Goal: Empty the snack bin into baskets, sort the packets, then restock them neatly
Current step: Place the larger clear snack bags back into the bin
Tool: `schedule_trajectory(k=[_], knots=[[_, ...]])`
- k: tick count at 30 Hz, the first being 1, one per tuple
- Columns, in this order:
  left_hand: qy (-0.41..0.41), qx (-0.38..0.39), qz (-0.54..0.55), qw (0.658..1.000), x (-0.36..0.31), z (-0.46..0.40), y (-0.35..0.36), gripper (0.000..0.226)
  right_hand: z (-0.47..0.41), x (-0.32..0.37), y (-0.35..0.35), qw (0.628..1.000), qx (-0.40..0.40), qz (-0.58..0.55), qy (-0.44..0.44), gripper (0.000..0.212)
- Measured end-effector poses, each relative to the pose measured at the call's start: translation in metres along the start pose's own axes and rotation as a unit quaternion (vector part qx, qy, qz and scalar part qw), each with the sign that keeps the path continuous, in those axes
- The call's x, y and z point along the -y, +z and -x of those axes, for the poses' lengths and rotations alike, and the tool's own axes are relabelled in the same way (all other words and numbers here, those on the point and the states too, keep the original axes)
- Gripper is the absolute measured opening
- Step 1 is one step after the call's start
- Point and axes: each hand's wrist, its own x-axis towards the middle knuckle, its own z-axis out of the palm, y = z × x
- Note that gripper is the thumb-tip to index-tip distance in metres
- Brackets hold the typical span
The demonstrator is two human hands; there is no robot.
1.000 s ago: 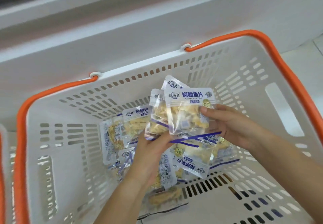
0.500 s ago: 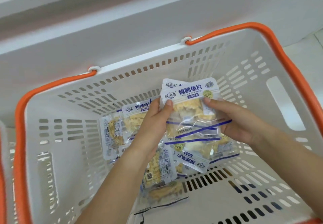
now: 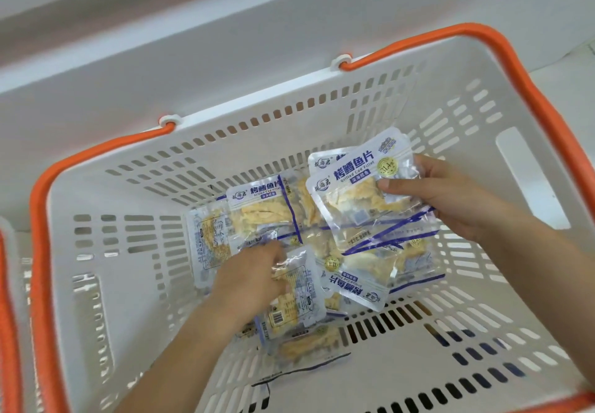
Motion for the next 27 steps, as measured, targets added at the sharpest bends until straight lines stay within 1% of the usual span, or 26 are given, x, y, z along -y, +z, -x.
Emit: schedule_trajectory(k=[2, 3, 4, 5, 6, 7, 8, 9, 10, 11, 12, 14, 15, 16, 17, 18, 19, 20, 21, 22, 23, 24, 25, 26, 27], knots=[[-0.007, 0.017, 0.138, 0.990, 0.009, 0.004, -0.020, 0.033, 0.000, -0.002, 0.000, 0.999, -0.007, 0.032, 0.011, 0.076], [0.001, 0.013, 0.178, 0.984, 0.013, 0.010, -0.034, 0.018, -0.002, -0.005, -0.002, 0.999, -0.010, 0.034, 0.014, 0.082], [0.009, -0.006, 0.203, 0.979, 0.016, 0.018, -0.050, 0.016, -0.003, -0.007, -0.003, 0.999, -0.015, 0.034, 0.014, 0.083], [0.011, -0.038, 0.226, 0.973, 0.018, 0.026, -0.065, 0.020, -0.003, -0.007, -0.003, 0.999, -0.026, 0.029, 0.013, 0.082], [0.009, -0.089, 0.263, 0.961, 0.016, 0.034, -0.079, 0.018, -0.003, -0.005, -0.002, 0.999, -0.035, 0.018, 0.010, 0.082], [0.007, -0.146, 0.301, 0.942, 0.012, 0.040, -0.089, 0.014, -0.001, -0.003, 0.000, 0.999, -0.042, 0.009, 0.003, 0.076], [0.018, -0.203, 0.321, 0.925, 0.005, 0.044, -0.094, 0.014, -0.001, -0.001, 0.003, 0.999, -0.039, -0.007, -0.008, 0.062], [0.034, -0.242, 0.316, 0.917, -0.007, 0.046, -0.095, 0.015, -0.001, -0.003, 0.004, 0.999, -0.036, -0.026, -0.013, 0.044], [0.058, -0.257, 0.298, 0.917, -0.020, 0.044, -0.091, 0.015, -0.002, -0.006, 0.006, 0.998, -0.039, -0.048, -0.010, 0.029], [0.081, -0.255, 0.273, 0.924, -0.035, 0.041, -0.084, 0.020, 0.000, -0.006, 0.010, 0.997, -0.047, -0.061, -0.002, 0.023], [0.109, -0.238, 0.248, 0.933, -0.048, 0.036, -0.073, 0.030, 0.002, -0.006, 0.013, 0.997, -0.034, -0.069, -0.004, 0.022], [0.155, -0.188, 0.211, 0.947, -0.071, 0.024, -0.051, 0.050, 0.003, -0.010, 0.018, 0.996, -0.016, -0.088, 0.000, 0.027], [0.170, -0.177, 0.220, 0.944, -0.077, 0.017, -0.043, 0.053, 0.004, -0.010, 0.018, 0.994, -0.020, -0.106, 0.008, 0.031], [0.180, -0.189, 0.246, 0.933, -0.078, 0.011, -0.037, 0.047, 0.002, -0.011, 0.017, 0.990, -0.027, -0.134, 0.018, 0.037], [0.179, -0.221, 0.276, 0.918, -0.077, 0.004, -0.034, 0.038, 0.001, -0.010, 0.016, 0.987, -0.023, -0.155, 0.032, 0.046], [0.165, -0.258, 0.300, 0.903, -0.073, -0.002, -0.031, 0.037, 0.000, -0.011, 0.015, 0.985, -0.011, -0.167, 0.043, 0.055], [0.145, -0.290, 0.312, 0.893, -0.070, -0.005, -0.032, 0.046, -0.002, -0.013, 0.013, 0.983, 0.002, -0.174, 0.050, 0.062], [0.125, -0.307, 0.311, 0.891, -0.065, -0.009, -0.033, 0.060, -0.002, -0.012, 0.011, 0.983, 0.021, -0.177, 0.045, 0.063], [0.101, -0.304, 0.313, 0.894, -0.062, -0.011, -0.036, 0.076, -0.002, -0.009, 0.011, 0.983, 0.034, -0.178, 0.034, 0.058], [0.077, -0.280, 0.337, 0.896, -0.058, -0.013, -0.038, 0.093, -0.001, -0.008, 0.010, 0.982, 0.041, -0.180, 0.029, 0.053], [0.057, -0.237, 0.387, 0.889, -0.055, -0.013, -0.041, 0.107, -0.001, -0.007, 0.011, 0.984, 0.038, -0.172, 0.029, 0.054], [0.044, -0.189, 0.456, 0.868, -0.052, -0.012, -0.044, 0.112, -0.001, -0.006, 0.012, 0.985, 0.037, -0.167, 0.039, 0.066], [0.036, -0.145, 0.516, 0.843, -0.049, -0.012, -0.045, 0.107, -0.002, -0.006, 0.012, 0.984, 0.032, -0.165, 0.051, 0.084], [0.030, -0.109, 0.553, 0.825, -0.045, -0.013, -0.045, 0.093, -0.002, -0.009, 0.012, 0.984, 0.026, -0.169, 0.054, 0.099], [0.025, -0.086, 0.570, 0.817, -0.043, -0.013, -0.044, 0.077, 0.000, -0.007, 0.014, 0.984, 0.036, -0.170, 0.049, 0.102]])
